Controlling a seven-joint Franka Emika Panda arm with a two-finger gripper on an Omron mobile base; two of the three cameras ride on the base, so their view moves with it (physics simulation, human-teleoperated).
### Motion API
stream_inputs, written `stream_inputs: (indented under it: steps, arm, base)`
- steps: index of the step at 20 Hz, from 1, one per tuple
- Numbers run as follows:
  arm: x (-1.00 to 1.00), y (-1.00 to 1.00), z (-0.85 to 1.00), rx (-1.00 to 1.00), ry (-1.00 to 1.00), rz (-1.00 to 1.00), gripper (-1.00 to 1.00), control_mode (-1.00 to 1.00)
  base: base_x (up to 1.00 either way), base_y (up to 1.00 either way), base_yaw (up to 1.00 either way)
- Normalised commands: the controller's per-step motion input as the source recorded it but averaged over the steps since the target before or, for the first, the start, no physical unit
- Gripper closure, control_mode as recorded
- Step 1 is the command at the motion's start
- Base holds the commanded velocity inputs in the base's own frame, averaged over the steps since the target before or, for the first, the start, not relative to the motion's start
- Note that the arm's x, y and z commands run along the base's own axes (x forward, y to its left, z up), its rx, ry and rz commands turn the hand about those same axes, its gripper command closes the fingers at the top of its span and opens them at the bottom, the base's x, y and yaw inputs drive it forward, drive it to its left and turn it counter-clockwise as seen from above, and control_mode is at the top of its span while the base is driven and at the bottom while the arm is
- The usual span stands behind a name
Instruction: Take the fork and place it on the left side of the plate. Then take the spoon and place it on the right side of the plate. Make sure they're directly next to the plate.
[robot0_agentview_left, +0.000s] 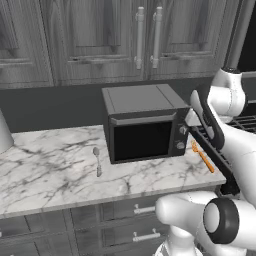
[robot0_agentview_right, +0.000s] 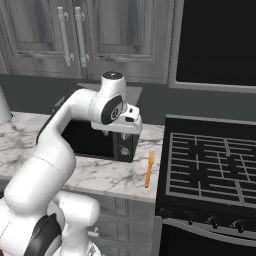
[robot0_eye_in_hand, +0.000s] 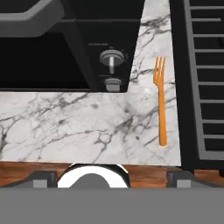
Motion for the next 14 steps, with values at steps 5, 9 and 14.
stream_inputs:
  steps: [5, 9, 14]
  arm:
    - [0.00, -0.42, -0.37, 0.00, 0.04, 0.00, -1.00, -1.00]
    - [0.00, -0.32, -0.45, 0.00, 0.00, 0.00, -1.00, -1.00]
    - [0.00, -0.25, -0.52, 0.00, 0.00, 0.00, -1.00, -1.00]
  base:
    - [0.00, 0.00, 0.00]
    - [0.00, 0.00, 0.00]
    - [0.00, 0.00, 0.00]
